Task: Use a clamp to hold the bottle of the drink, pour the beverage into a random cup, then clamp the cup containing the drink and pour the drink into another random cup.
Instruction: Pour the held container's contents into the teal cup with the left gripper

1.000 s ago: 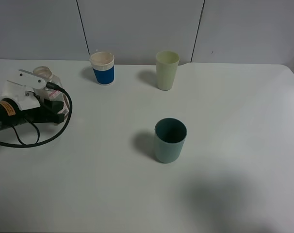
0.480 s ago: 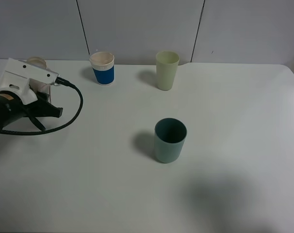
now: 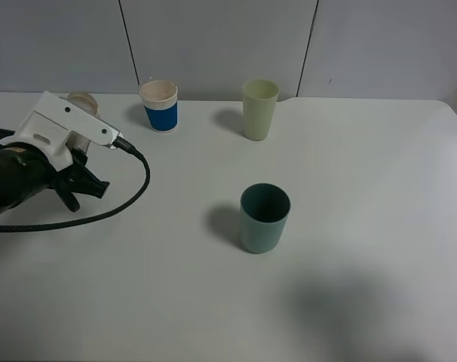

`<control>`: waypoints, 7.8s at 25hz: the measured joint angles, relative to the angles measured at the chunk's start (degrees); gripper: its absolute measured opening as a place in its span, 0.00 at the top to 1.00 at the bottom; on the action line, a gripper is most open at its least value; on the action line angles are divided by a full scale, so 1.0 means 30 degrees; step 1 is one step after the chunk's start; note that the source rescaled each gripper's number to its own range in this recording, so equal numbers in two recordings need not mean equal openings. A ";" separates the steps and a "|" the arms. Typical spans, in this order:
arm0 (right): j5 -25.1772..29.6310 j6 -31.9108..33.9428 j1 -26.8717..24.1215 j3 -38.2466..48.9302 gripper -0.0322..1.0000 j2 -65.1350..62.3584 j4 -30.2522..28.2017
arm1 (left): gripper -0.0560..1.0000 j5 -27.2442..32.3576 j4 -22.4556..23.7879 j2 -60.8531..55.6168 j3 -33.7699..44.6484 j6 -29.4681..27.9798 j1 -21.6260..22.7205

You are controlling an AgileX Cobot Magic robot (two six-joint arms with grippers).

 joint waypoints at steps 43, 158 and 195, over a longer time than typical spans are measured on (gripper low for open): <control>0.0000 0.0000 0.0000 0.0000 0.25 0.0000 0.0000 | 0.94 -0.2534 -0.7226 0.5030 -0.7701 1.7295 -0.8905; 0.0000 0.0000 0.0000 0.0000 0.25 0.0000 0.0000 | 0.94 -0.4990 -0.2376 0.5905 -0.8511 2.5259 -0.9373; 0.0000 0.0000 0.0000 0.0000 0.25 0.0000 0.0000 | 0.94 -0.5695 -0.0551 0.5905 -0.8511 2.6749 -0.9373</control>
